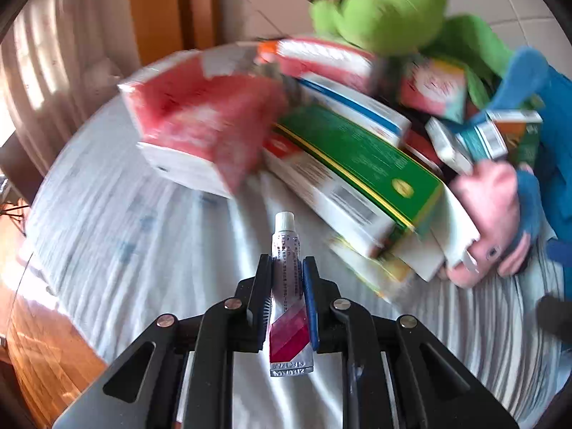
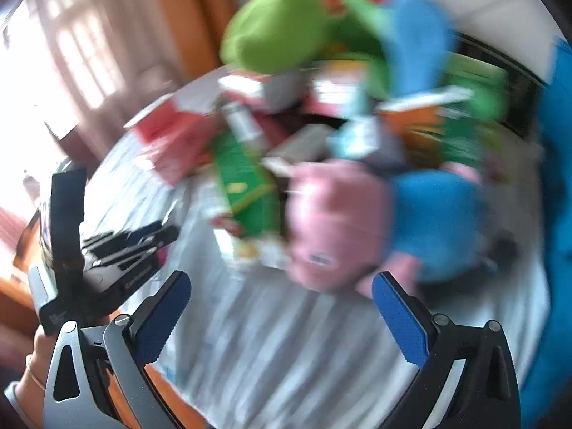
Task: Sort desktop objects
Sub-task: 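Grasp the white-and-red ointment tube with the left gripper, then grasp the small red box with the right gripper while the left holds the tube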
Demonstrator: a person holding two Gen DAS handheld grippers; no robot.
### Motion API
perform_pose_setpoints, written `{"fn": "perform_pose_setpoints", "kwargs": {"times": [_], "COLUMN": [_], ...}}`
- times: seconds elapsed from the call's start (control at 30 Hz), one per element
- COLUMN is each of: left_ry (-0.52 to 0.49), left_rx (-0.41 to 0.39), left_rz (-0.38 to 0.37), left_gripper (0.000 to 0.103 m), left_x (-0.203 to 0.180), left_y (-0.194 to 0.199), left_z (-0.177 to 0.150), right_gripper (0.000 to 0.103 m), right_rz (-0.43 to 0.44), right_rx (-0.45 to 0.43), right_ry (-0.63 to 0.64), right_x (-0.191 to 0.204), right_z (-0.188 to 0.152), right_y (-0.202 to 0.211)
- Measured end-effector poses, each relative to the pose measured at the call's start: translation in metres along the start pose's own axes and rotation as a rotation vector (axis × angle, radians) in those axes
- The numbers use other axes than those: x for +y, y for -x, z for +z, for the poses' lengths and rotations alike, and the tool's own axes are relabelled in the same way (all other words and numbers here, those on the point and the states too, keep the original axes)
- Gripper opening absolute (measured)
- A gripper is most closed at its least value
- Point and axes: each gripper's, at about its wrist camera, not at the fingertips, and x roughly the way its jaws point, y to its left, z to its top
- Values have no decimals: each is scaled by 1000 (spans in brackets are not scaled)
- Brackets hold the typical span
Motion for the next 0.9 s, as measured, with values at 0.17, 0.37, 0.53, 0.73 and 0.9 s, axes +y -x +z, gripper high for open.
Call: {"fn": "perform_pose_setpoints", "kwargs": {"times": [0.17,0.37,0.53,0.73,0.9], "left_ry": [29,38,34,25,24], "left_rx": [-12,-1,10,21,29], "left_rz": [19,11,-4,-1,-7], "left_gripper": [17,17,17,17,17], "left_x": [29,48,50,49,48], "left_y": [-4,-25,-40,-47,-44], "left_z": [10,19,21,20,15], "right_gripper": [60,60,65,32,36], "right_rz": [47,16,-72,-16,22], "right_rx": [43,96,15,74,84], "right_ry": [60,55,21,23,37], "right_x": [38,54,47,51,59], "right_z": [16,23,30,28,17], "right_y": [-43,-95,-107,-117,-115]}}
